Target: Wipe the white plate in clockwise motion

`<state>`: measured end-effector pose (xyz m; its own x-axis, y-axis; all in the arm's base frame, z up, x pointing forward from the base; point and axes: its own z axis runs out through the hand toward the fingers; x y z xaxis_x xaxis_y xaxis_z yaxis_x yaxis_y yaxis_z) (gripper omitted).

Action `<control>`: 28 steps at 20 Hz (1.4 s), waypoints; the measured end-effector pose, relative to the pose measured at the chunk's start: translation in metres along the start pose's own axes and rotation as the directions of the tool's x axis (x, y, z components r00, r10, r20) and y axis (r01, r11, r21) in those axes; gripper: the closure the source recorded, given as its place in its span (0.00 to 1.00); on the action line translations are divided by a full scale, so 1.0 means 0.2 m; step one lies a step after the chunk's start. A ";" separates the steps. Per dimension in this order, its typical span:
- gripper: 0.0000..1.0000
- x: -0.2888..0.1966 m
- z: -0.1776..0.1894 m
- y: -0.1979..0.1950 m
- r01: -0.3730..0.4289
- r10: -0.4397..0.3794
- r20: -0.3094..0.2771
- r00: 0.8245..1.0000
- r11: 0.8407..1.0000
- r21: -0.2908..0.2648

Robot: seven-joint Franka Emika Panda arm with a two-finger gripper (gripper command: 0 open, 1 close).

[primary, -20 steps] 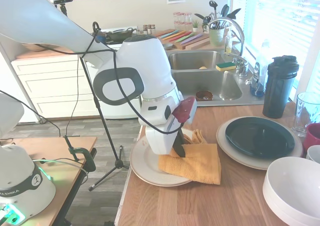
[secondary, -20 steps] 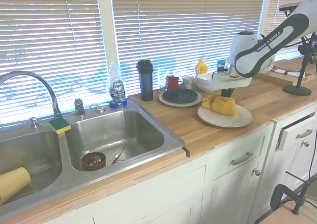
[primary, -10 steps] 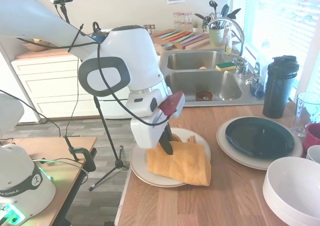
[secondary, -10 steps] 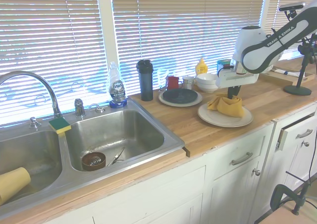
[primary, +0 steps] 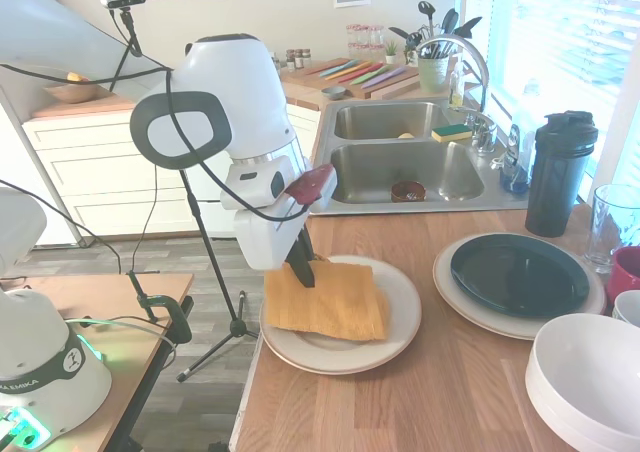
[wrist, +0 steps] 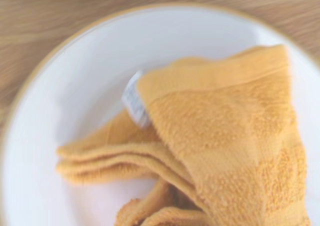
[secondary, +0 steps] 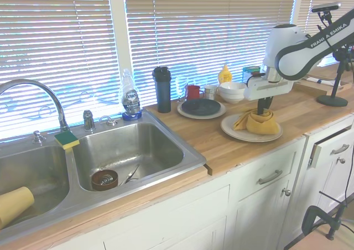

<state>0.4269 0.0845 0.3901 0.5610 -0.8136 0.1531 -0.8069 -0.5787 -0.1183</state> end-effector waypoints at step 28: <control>1.00 0.32 0.28 -0.24 -0.084 0.085 -0.056 0.995 0.996 0.015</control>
<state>0.5119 0.0567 0.3510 0.4793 -0.8553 0.1967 -0.8485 -0.5089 -0.1453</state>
